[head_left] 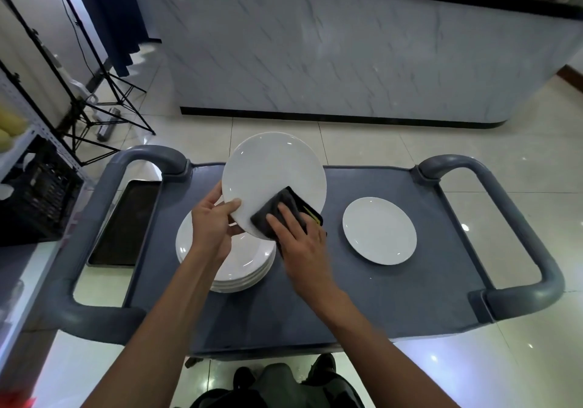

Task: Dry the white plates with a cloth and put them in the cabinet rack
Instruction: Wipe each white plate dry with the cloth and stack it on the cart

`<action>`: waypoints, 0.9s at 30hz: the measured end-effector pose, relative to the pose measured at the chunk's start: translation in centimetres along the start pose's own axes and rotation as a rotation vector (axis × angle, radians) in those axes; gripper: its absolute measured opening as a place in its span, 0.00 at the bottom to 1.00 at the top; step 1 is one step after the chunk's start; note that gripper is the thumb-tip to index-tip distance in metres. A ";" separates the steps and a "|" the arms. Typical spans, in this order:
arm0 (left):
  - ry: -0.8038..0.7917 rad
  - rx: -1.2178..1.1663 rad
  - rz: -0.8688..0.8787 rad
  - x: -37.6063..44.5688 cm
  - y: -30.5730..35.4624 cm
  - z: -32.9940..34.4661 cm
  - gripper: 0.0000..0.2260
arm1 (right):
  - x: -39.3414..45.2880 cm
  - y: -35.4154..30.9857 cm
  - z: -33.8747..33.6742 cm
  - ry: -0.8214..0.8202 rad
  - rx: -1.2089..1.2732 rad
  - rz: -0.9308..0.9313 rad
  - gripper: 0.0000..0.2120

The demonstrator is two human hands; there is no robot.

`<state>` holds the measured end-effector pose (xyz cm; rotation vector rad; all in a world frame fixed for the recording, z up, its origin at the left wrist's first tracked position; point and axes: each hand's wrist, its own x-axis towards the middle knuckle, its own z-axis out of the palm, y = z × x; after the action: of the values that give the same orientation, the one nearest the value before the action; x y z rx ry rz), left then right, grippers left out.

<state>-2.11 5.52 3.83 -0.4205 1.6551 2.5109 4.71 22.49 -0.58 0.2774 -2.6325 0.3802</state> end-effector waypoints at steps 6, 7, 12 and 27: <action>-0.028 0.037 -0.010 0.0 0.2 -0.3 0.21 | 2.7 2.6 -1.7 -0.033 -0.060 0.128 0.28; -0.041 0.046 -0.009 0.0 0.2 -0.3 0.22 | 3.3 2.9 -2.0 -0.038 -0.069 0.146 0.27; -0.084 0.089 -0.011 -0.1 0.2 -0.3 0.23 | 6.1 4.5 -2.8 -0.026 -0.080 0.179 0.27; -0.120 0.168 0.005 -1.0 -0.4 0.1 0.23 | 8.1 0.1 -2.0 -0.116 0.074 -0.020 0.25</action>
<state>-1.07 5.83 3.79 -0.2443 1.8032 2.3256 -1.54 22.13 4.92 0.3604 -2.7307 0.4687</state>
